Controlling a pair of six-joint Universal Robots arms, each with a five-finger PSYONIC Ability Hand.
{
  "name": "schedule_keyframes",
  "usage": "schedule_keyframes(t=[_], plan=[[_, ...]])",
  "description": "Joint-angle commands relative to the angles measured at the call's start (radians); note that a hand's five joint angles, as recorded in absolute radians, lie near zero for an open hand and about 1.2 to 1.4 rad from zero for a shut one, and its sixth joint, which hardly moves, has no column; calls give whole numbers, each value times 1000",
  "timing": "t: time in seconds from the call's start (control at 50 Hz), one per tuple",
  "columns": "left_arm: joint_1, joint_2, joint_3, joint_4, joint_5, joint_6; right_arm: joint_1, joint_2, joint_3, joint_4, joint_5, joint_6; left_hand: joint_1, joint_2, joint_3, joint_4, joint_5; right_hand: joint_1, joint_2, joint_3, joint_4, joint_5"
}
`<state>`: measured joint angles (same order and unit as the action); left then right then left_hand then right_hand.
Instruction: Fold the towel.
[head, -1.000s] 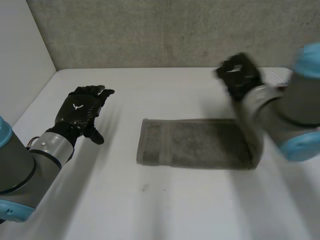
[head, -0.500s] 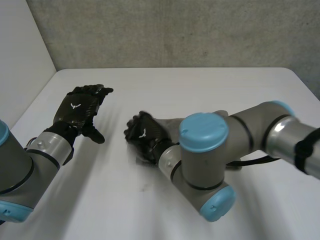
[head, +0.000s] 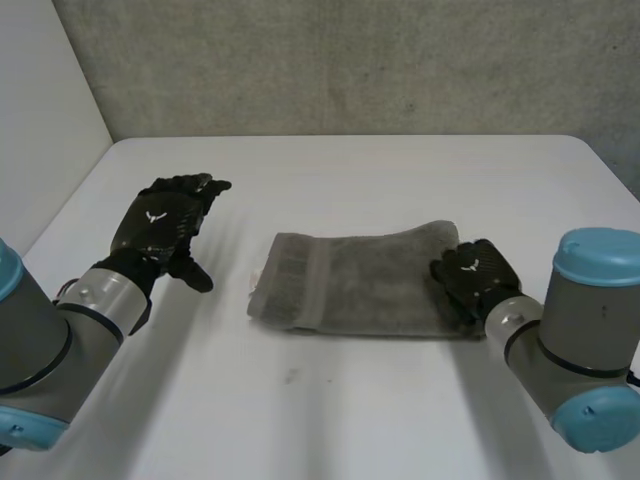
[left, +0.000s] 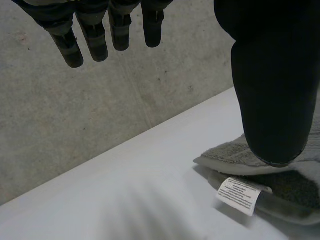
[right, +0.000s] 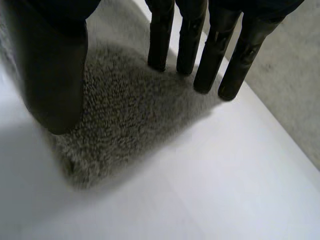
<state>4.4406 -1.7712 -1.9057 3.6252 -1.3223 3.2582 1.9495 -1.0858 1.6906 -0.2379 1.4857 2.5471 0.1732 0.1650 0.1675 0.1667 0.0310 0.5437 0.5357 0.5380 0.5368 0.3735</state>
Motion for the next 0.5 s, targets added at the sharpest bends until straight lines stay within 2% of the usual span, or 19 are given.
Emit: schedule_keyframes(t=[0.02,0.06,0.08,0.1,0.2,0.32,0.36,0.4,0.42,0.46,0.5], plan=[[-3,-2,-1,0,0,0,-21,23,17,-20,13,-39,1,10,7,8,-31,275,283,281,282,271],[-3,-1,-1,1,0,0,-32,14,18,-26,40,-67,1,10,7,8,-31,661,669,666,667,656],[-1,-2,-1,1,0,0,-32,14,18,-26,41,-67,1,10,7,8,-31,663,671,668,670,658],[-1,-2,-1,1,0,0,-34,7,15,-27,53,-71,1,10,7,8,-31,851,859,856,858,846],[-1,-2,-1,1,0,0,-21,-11,-20,-31,76,-73,1,10,7,8,-31,853,861,858,859,848],[-3,-2,-3,1,0,0,6,0,-157,-14,73,-82,1,10,7,8,-31,853,861,858,859,848],[-1,-1,-1,0,0,0,52,14,-204,-4,70,-96,1,10,7,8,-31,853,861,858,859,848],[-1,-1,-1,0,0,0,178,70,-319,31,58,-149,1,10,7,8,-31,853,861,858,859,848],[-1,-1,-1,0,0,0,178,70,-319,31,58,-150,1,10,7,8,-31,853,861,858,859,848],[0,-1,-1,0,-2,0,276,139,-438,81,36,-224,1,10,7,8,-31,853,861,858,859,848],[0,-1,-1,0,-2,0,314,179,-484,110,15,-263,1,10,7,8,-31,853,861,858,859,848]])
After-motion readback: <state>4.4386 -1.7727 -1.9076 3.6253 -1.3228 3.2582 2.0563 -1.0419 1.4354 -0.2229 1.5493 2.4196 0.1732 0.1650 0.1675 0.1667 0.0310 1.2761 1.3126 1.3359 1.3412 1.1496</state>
